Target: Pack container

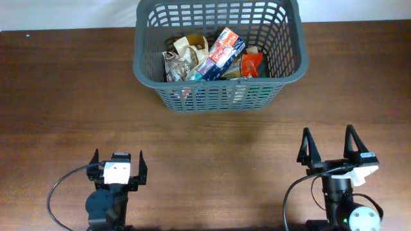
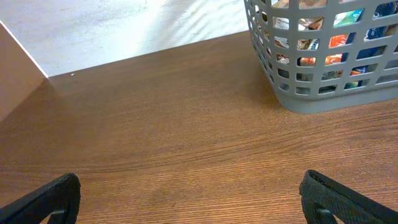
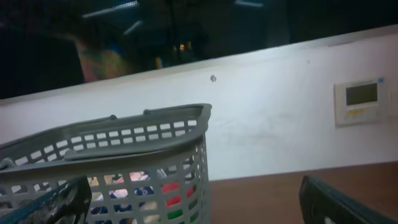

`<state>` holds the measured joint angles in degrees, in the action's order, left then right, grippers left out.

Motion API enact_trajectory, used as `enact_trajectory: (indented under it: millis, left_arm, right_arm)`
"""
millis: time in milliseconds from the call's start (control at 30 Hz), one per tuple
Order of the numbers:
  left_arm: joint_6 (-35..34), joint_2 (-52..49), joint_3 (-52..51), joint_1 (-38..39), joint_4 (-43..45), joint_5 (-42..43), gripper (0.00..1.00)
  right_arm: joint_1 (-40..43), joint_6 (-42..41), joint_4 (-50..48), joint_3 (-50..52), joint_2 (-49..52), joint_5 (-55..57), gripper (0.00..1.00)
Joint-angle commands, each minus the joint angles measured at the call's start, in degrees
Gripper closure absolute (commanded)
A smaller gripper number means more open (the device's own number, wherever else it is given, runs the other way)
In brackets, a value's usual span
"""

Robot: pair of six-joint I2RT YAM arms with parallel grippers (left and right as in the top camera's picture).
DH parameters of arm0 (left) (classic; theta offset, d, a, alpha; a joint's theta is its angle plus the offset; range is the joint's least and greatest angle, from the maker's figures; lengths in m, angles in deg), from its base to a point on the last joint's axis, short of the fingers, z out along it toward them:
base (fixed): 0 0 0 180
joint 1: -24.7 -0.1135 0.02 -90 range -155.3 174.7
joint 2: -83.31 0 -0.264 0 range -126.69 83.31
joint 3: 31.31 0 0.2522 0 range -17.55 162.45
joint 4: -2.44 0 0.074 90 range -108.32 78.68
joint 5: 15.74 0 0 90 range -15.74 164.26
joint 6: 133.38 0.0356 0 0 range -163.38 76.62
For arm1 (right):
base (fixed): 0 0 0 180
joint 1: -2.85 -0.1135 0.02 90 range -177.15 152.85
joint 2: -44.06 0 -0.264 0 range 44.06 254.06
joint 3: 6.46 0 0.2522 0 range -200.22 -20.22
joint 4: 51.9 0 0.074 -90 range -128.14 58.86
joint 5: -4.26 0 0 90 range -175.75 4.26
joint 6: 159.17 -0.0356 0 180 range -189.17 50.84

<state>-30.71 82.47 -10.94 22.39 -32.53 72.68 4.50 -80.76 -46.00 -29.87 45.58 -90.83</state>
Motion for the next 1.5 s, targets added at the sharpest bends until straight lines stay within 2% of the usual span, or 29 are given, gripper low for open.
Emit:
enact_trajectory:
  millis: [0, 400, 600, 767, 1167, 1467]
  left_arm:
    - [0.7, 0.5, -0.2, 0.2, 0.1, -0.6, 0.01]
    - [0.7, 0.5, -0.2, 0.2, 0.1, -0.6, 0.01]
    - [0.7, 0.5, -0.2, 0.2, 0.1, -0.6, 0.01]
    - [0.7, 0.5, -0.2, 0.2, 0.1, -0.6, 0.01]
    - [0.7, 0.5, -0.2, 0.2, 0.1, -0.6, 0.01]
    - [0.7, 0.5, -0.2, 0.2, 0.1, -0.6, 0.01]
  right_arm:
    - [-0.7, 0.2, -2.8, 2.2, -1.3, -0.3, 0.01]
    - [-0.7, 0.8, -4.5, 4.7, -1.3, 1.0, 0.01]
    - [-0.7, 0.8, -10.5, 9.3, -1.3, 1.0, 0.01]
    - [-0.7, 0.8, -9.7, 9.3, -1.3, 1.2, 0.01]
    - [-1.0, 0.8, 5.2, 9.3, -1.3, 0.8, 0.01]
    - [-1.0, 0.6, 12.0, 9.3, -1.3, 0.8, 0.01]
